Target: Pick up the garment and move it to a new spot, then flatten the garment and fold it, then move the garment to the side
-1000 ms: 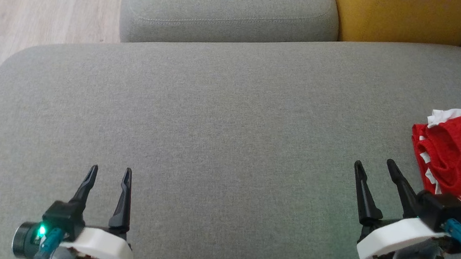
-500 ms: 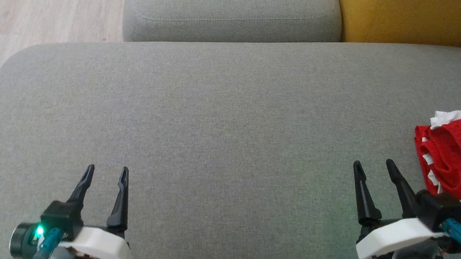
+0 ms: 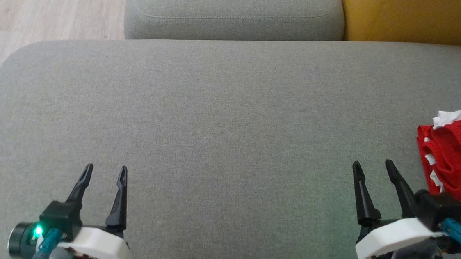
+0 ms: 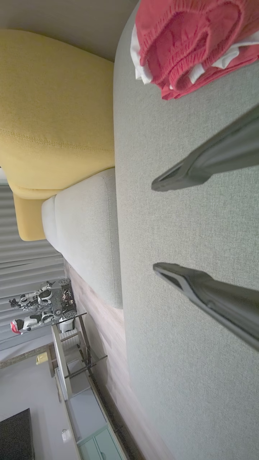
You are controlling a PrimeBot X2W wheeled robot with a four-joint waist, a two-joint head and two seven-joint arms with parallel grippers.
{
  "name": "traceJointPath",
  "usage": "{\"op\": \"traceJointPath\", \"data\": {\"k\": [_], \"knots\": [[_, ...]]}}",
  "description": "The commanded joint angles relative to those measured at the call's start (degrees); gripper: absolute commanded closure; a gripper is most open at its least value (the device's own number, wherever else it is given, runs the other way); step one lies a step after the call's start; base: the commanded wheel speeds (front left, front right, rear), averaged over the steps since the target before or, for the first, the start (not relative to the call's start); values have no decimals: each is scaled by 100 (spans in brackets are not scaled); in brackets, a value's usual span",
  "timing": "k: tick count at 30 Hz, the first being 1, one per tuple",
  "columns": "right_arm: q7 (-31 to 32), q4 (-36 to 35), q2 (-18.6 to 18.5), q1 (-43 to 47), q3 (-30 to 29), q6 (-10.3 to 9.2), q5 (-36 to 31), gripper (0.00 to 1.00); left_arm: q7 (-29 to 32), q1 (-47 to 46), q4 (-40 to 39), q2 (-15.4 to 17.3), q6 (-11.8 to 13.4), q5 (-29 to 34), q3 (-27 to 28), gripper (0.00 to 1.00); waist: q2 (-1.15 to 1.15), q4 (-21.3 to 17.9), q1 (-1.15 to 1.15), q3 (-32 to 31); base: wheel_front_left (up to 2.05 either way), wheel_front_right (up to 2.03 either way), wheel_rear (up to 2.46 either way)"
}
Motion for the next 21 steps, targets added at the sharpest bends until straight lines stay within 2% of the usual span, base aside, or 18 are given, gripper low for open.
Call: {"op": "traceJointPath", "data": {"k": [1,3,4,21], "knots": [[17,-215,6,-190,117,-5,-55,0,-38,-272,-218,105,33,3,167,0,0,3,0,6,0,0,0],[17,-223,7,-196,118,-5,-50,0,-49,-283,-240,120,15,12,146,0,0,8,0,21,0,0,0],[-2,20,2,0,2,0,-1,100,-1,1,-2,8,-3,-1,-26,100,0,9,0,21,0,0,0],[-31,317,-48,-87,-30,-1,1087,100,177,-97,252,-112,-240,-1011,196,100,0,17,0,20,0,0,0]]}}
